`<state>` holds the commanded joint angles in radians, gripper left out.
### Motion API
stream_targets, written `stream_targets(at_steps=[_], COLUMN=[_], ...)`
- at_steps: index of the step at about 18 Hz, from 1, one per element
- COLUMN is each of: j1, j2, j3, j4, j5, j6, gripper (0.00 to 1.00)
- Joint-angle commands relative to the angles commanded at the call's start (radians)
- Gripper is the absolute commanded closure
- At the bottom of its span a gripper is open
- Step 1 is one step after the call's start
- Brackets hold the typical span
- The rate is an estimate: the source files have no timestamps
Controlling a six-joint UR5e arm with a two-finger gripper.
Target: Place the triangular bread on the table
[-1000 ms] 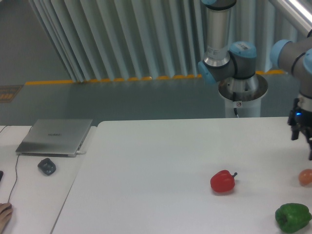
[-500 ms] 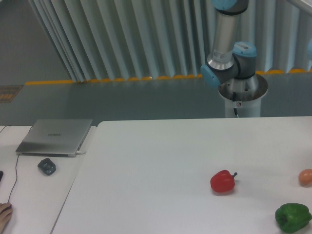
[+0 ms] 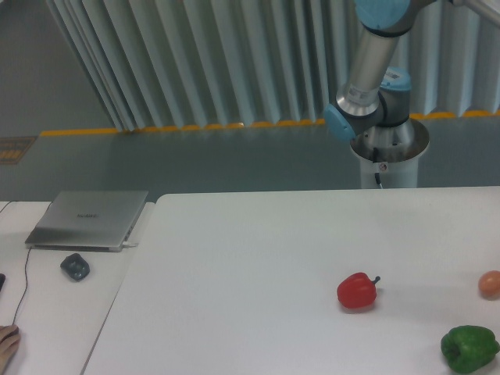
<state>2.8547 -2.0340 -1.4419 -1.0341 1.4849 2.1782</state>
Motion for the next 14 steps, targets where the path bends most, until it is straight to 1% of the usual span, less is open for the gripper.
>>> stream_targets(at_steps=[1,2,3,7,14], j1=[0.000,-0.002,-0.002,-0.006,-0.008], j2=[-0.011,-0.021,-0.034,-0.045,-0.048], j3=[-0.002,0.000,0.000,0.000,0.000], j4=[0.023,0.037,0.046,0.059,0.062], j5=[0.002,0.002,0.002,0.002,0.002], j6=[0.002,0.000,0.000,-0.001,-0.002], gripper=[0.00,0.02,0.14,0.14,0.14])
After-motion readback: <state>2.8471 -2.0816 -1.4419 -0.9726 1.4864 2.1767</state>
